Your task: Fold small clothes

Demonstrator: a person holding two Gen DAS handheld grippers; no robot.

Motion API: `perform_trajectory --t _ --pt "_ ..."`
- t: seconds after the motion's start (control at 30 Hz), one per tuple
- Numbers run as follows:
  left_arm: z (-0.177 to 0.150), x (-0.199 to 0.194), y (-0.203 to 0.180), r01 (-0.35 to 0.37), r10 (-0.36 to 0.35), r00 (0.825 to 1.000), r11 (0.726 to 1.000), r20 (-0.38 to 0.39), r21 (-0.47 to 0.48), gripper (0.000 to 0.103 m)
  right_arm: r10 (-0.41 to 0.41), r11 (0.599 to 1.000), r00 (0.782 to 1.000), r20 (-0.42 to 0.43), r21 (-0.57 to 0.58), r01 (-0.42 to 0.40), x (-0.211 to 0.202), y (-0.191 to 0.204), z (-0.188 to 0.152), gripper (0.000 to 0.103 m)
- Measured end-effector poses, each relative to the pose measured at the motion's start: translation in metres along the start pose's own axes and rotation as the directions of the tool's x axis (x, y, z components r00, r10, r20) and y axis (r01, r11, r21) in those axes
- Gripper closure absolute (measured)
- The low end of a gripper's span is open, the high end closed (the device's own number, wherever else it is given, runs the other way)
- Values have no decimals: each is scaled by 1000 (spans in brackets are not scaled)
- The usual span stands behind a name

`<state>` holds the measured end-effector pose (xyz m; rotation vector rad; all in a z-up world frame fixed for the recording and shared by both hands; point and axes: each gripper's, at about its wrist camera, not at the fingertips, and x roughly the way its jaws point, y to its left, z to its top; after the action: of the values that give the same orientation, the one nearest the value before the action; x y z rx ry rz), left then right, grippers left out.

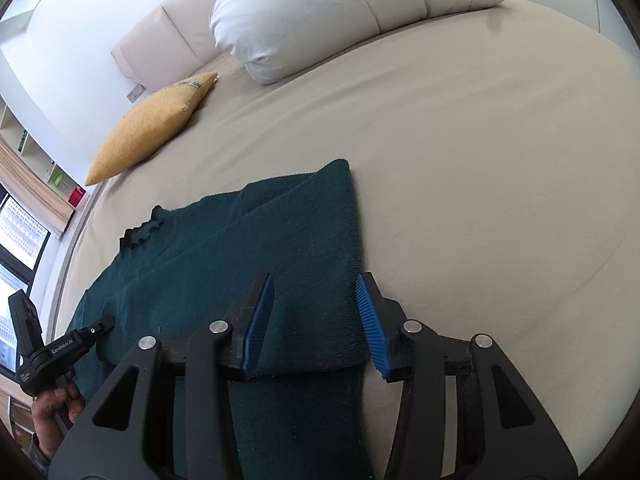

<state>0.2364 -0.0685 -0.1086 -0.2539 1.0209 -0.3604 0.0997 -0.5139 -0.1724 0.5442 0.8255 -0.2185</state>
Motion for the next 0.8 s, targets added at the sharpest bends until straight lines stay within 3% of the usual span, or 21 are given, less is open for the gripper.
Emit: perform_trajectory --t 0.23,0.37,0.53,0.63,0.7,0.77,0.8 --pt "-2 -9 13 -14 16 999 999 50 -37 98 -69 995 997 -19 -78 67 10 15 -5 61" --pt "-3 -2 15 -25 27 998 999 52 -34 98 -68 995 998 -17 -72 67 8 13 -4 61" --pt "-1 -5 15 -66 68 994 997 89 -27 102 -76 996 996 53 -48 78 -9 10 2 61" --pt "-4 3 22 -55 58 996 998 72 -40 102 -69 996 994 83 -48 73 -16 12 5 61" --pt "-5 4 19 -64 66 995 998 74 -27 102 -85 994 995 55 -70 88 -8 15 4 61" --pt "-3 3 21 -45 48 996 998 76 -43 102 -119 987 991 -58 -115 112 17 18 -5 60" --pt "-3 1 23 -21 25 997 998 76 -59 102 -148 977 988 -52 -160 138 23 20 -8 60"
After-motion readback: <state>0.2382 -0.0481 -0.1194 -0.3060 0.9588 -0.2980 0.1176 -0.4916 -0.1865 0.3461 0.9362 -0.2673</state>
